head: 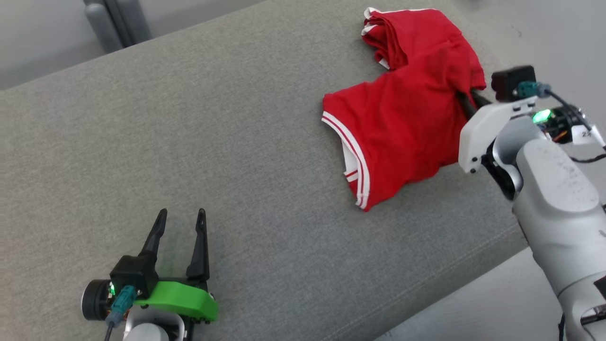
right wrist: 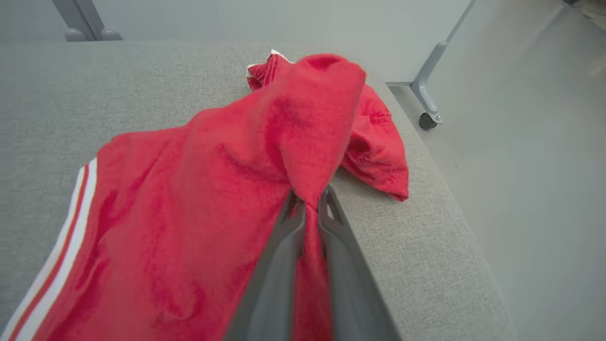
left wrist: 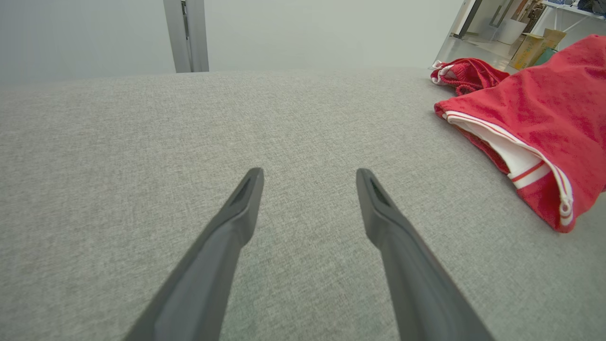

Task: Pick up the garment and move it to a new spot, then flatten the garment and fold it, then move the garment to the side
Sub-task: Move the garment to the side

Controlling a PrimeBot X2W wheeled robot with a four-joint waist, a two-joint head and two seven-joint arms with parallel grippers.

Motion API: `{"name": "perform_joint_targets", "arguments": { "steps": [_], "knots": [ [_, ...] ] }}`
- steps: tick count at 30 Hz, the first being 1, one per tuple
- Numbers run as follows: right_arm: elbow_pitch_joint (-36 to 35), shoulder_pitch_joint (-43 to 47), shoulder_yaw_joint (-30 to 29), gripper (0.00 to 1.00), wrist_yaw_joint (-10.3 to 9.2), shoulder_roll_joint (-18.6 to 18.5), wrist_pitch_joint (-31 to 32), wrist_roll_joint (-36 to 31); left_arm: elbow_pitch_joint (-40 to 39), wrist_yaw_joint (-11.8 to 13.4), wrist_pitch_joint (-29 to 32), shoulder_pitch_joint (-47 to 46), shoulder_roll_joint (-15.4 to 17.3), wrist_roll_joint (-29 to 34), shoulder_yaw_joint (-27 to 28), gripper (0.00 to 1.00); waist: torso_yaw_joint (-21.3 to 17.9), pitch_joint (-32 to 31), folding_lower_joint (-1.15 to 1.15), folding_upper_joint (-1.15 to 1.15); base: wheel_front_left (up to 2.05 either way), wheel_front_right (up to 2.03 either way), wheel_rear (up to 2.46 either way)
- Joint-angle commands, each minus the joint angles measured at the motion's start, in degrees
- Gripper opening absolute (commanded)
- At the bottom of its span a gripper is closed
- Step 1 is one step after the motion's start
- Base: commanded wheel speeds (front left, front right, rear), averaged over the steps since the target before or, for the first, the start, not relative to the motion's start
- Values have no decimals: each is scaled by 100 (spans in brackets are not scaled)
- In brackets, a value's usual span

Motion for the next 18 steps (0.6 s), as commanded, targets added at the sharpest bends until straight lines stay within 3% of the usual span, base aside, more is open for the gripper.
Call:
{"name": "perform_joint_targets", "arguments": {
  "steps": [1, 10, 18],
  "knots": [
    [-96, -196, 38, 0, -9, -85, 55, 28, -14, 28, 1, -89, 40, 29, 19, 100, 136, 31, 0, 0, 0, 0, 0],
    [-443, -1019, 189, 0, -9, -507, 463, 172, -43, 38, 1, -206, 23, 7, 9, 100, 609, 282, 0, 0, 0, 0, 0],
    [-228, -1488, -118, 0, -9, -993, 599, 171, -91, 16, 1, -338, 46, 48, 3, 100, 980, 609, 0, 0, 0, 0, 0]
  ]
}}
